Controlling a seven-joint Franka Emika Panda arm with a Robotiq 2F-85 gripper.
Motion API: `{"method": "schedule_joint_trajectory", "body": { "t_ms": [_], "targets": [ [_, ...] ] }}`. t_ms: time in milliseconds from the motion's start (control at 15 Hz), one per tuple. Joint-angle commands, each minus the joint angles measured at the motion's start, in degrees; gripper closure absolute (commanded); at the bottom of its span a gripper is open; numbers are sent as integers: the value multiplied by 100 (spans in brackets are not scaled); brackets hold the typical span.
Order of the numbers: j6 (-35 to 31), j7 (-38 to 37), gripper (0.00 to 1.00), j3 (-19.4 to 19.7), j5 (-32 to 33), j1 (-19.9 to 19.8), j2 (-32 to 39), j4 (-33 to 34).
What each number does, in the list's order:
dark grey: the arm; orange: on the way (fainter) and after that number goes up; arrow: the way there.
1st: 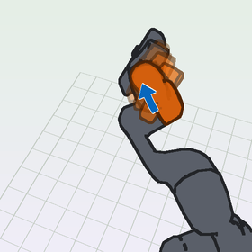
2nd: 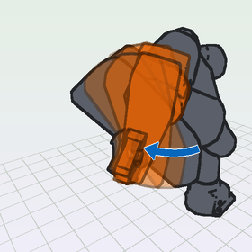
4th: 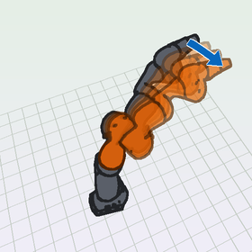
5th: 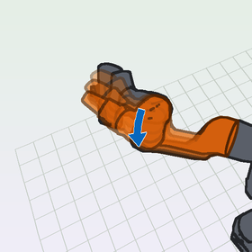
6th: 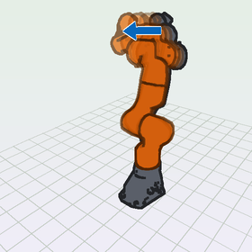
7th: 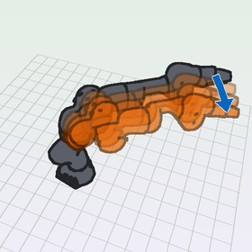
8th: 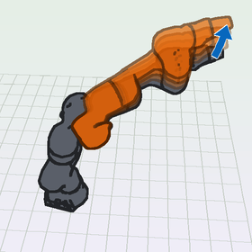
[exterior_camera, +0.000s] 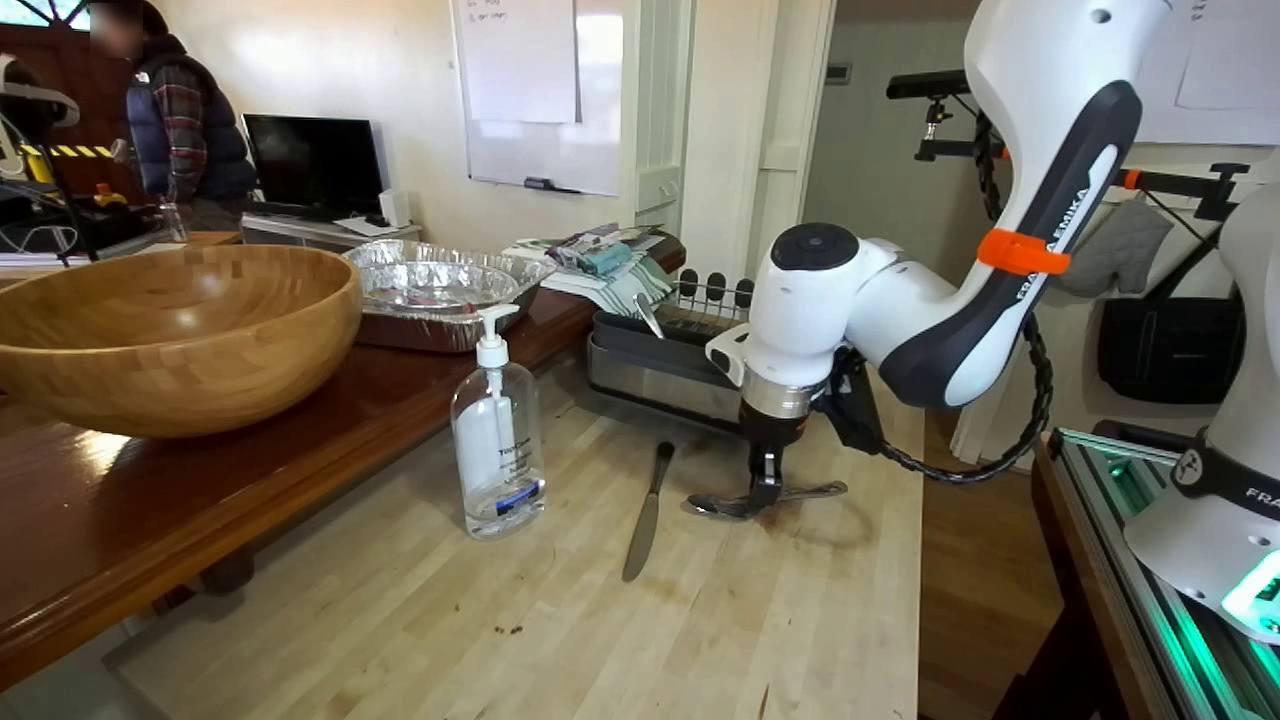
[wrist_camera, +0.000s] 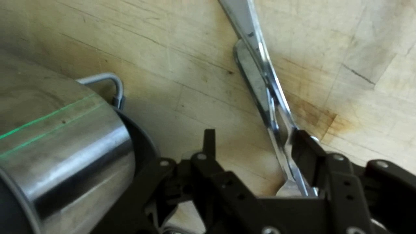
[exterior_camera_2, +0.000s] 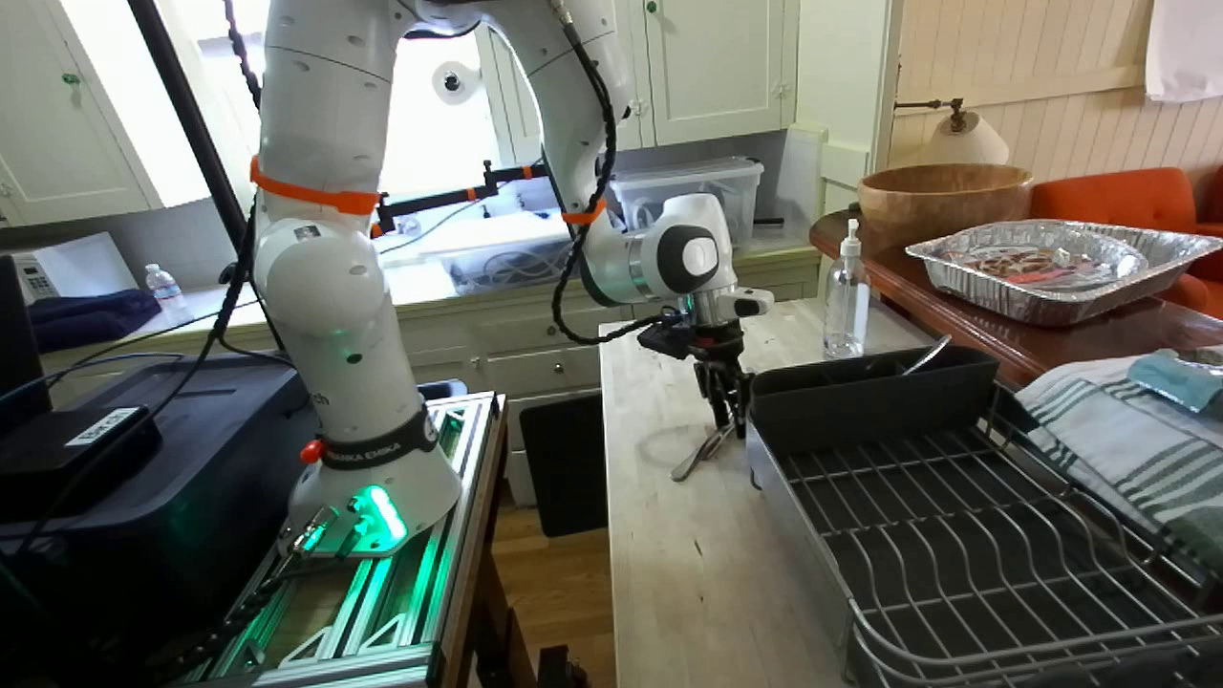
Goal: Pick up the spoon and place it in the cutlery provision on the drying rack
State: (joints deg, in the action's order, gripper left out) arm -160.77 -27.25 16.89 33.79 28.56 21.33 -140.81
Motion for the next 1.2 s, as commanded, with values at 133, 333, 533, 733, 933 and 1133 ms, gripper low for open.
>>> {"method": "schedule_joint_trajectory", "body": {
  "t_ms": [133, 333, 533, 733, 933, 1133],
  "targets": [
    [-160, -133, 50, 57, 97, 60, 157, 27],
    [-164, -122, 78, 45, 83, 54, 174, 33],
    [-162, -105, 95, 30, 67, 44, 202, 38],
    [-166, -74, 97, 7, 42, 25, 238, 46],
    [-173, -49, 92, -14, 28, 14, 240, 48],
    [-192, 79, 99, -109, -3, -7, 228, 81]
  ]
}}
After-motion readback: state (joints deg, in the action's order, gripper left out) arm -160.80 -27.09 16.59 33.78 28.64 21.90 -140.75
